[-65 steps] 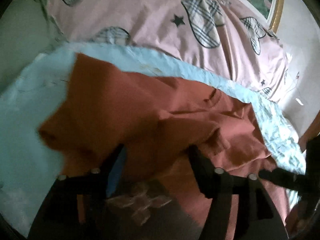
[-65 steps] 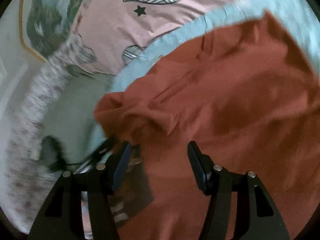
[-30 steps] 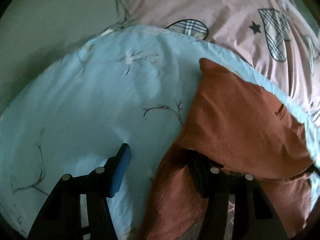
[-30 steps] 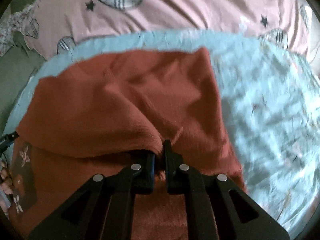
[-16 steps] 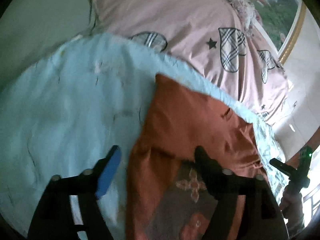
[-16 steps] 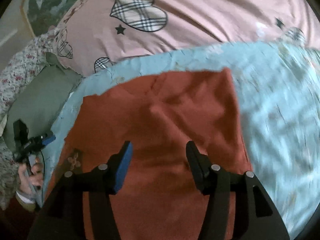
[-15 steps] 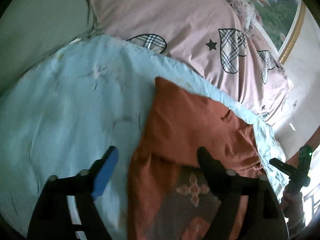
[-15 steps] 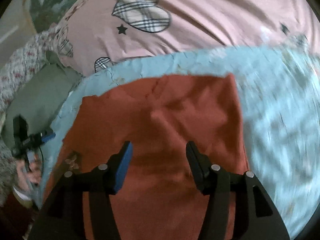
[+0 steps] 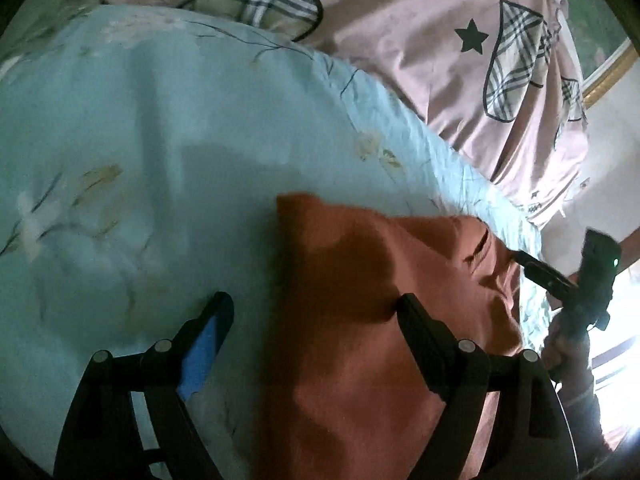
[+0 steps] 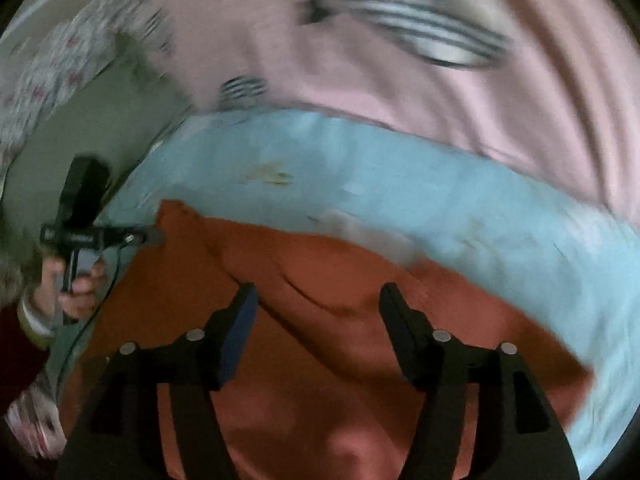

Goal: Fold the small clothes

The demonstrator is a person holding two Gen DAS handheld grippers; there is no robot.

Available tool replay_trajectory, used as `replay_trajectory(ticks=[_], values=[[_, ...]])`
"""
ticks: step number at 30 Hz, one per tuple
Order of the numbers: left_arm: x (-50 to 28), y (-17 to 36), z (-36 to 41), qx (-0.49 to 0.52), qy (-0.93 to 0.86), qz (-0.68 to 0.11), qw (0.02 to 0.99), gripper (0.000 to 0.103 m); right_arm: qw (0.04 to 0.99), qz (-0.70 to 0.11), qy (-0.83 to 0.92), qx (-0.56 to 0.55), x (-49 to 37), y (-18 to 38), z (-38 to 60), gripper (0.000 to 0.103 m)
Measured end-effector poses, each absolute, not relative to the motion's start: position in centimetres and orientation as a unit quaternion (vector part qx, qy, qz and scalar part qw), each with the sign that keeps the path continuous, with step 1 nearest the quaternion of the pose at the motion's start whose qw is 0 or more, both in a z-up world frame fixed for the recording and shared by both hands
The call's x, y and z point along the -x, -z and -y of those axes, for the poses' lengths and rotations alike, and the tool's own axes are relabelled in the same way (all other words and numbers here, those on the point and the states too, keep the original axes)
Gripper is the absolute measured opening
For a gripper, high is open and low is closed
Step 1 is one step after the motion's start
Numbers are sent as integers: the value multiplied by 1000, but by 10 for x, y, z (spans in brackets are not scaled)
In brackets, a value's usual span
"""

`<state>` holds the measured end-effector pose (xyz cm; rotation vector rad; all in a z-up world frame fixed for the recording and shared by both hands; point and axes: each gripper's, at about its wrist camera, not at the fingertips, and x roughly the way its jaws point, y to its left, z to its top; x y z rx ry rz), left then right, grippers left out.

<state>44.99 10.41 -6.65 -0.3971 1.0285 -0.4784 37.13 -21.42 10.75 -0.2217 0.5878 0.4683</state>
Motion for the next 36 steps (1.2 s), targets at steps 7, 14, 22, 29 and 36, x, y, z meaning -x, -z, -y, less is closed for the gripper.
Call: replay_trajectory(ticks=[7,14,22,29,36], values=[[-469,67,-92,186,247,-473,825,84,889,-339,-207,226,-431,-71,144,65],[-454,61,-68,100,257,-446,852,15,942,-185,-165,224,-375,-86,145,15],[-422,33,-21,-55,134,-341,929,27,965,-221,-83,112,-423,-69,177,58],[-434,45,-80,21,83,-397,914,64,971,-213,-106,7,-354,-87,238,65],[-367,44,-120,107,100,-397,906,70,971,-213,-49,-96,-241,-56,330,68]])
